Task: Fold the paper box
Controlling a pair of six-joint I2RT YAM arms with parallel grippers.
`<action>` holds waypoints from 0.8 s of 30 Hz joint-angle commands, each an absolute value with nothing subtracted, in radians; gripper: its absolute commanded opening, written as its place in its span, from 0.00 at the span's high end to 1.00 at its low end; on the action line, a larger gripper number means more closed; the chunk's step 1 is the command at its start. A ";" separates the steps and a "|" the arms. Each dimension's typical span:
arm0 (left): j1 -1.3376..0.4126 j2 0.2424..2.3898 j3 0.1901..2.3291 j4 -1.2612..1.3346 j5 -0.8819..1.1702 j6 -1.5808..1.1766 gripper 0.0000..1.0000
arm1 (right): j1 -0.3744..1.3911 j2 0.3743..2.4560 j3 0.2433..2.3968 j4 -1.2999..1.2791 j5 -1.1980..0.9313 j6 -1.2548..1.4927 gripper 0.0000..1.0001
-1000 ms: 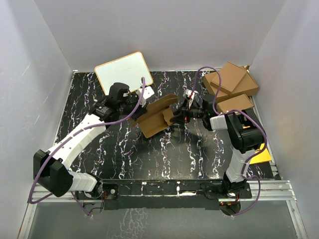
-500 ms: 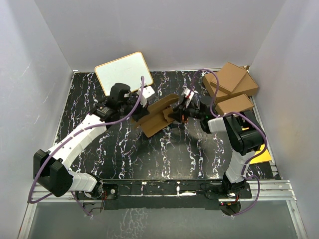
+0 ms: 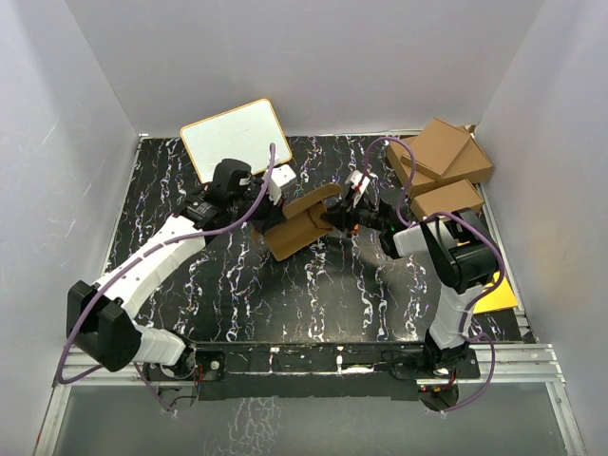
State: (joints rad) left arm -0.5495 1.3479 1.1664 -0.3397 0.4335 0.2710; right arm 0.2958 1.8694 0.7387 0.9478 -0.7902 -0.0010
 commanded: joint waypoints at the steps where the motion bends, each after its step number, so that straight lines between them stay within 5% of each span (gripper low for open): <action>1: -0.545 1.359 1.218 -0.363 0.471 0.228 1.00 | 0.304 1.877 0.738 1.102 -0.785 -0.024 0.73; 11: -0.480 1.353 1.249 -0.343 0.511 0.066 1.00 | 0.304 1.800 0.756 0.947 -0.811 -0.094 0.87; 24: -0.457 1.282 1.087 -0.241 0.490 -0.286 1.00 | 0.304 1.648 0.976 0.046 -0.752 -0.330 0.90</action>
